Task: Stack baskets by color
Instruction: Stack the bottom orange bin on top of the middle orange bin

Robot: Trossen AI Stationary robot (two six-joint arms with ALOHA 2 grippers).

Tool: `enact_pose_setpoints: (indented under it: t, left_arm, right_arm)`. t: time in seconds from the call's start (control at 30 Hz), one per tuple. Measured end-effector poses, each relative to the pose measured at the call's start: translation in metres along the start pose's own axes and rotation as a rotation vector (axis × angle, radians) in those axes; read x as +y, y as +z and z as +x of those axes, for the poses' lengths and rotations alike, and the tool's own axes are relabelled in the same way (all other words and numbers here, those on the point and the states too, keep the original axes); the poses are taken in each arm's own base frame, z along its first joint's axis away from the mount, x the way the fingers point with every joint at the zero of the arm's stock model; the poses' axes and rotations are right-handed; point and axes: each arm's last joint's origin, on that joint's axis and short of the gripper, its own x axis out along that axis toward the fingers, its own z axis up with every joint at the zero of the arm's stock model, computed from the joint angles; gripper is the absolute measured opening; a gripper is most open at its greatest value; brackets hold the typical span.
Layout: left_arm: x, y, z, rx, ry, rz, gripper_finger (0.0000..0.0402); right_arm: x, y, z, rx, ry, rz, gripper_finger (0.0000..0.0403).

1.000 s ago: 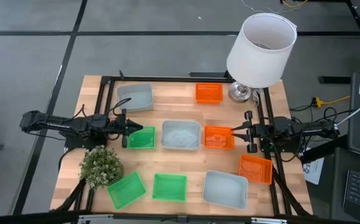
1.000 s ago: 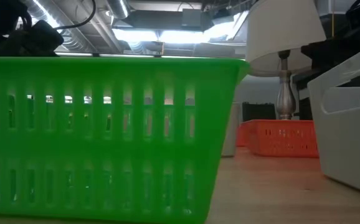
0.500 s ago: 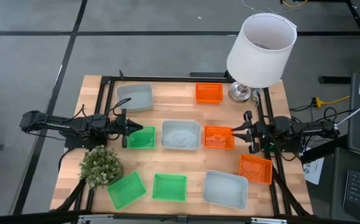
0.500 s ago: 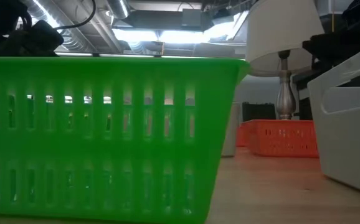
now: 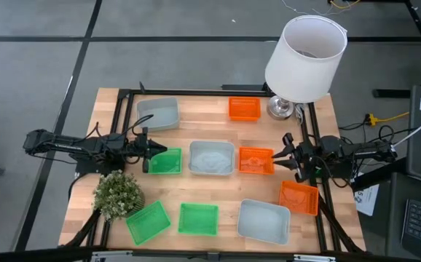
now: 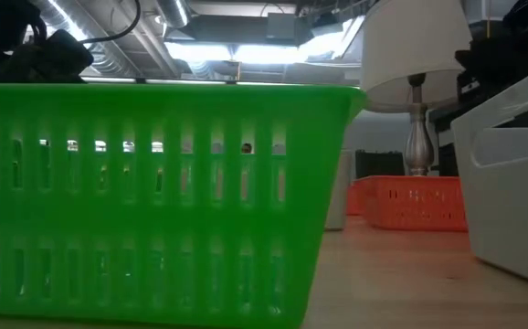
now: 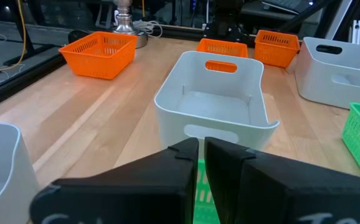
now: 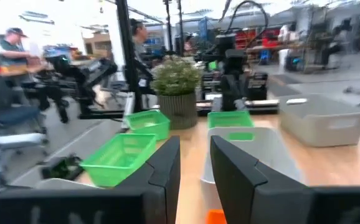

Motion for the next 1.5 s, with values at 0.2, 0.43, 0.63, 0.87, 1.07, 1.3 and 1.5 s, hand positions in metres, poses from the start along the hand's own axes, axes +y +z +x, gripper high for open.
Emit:
enact_pose_setpoints:
  t: [0.2, 0.43, 0.63, 0.87, 1.07, 1.3, 1.5]
  left_arm:
    - [0.0, 0.0, 0.0, 0.0, 0.0, 0.0, 0.0021]
    - [0.0, 0.0, 0.0, 0.0, 0.0, 0.0, 0.0021]
    - [0.0, 0.0, 0.0, 0.0, 0.0, 0.0, 0.0021]
    - [0.0, 0.0, 0.0, 0.0, 0.0, 0.0, 0.0021]
    - [0.0, 0.0, 0.0, 0.001, 0.0, 0.0, 0.0021]
    - [0.0, 0.0, 0.0, 0.0, 0.0, 0.0, 0.0021]
    - [0.0, 0.0, 0.0, 0.0, 0.0, 0.0, 0.0021]
  right_arm:
    - [0.012, 0.006, 0.0, -0.052, 0.193, 0.017, 0.009]
    - [0.017, 0.006, 0.0, -0.066, 0.15, -0.046, 0.009]
    - [0.02, 0.005, 0.0, -0.06, 0.14, -0.057, 0.009]
    - [0.022, 0.001, 0.0, -0.013, 0.149, 0.046, 0.009]
    - [0.022, 0.001, 0.001, -0.013, 0.111, 0.073, 0.009]
    - [0.021, 0.004, 0.004, -0.051, 0.048, 0.029, 0.009]
    - [0.022, 0.001, 0.007, -0.014, 0.077, 0.078, 0.009]
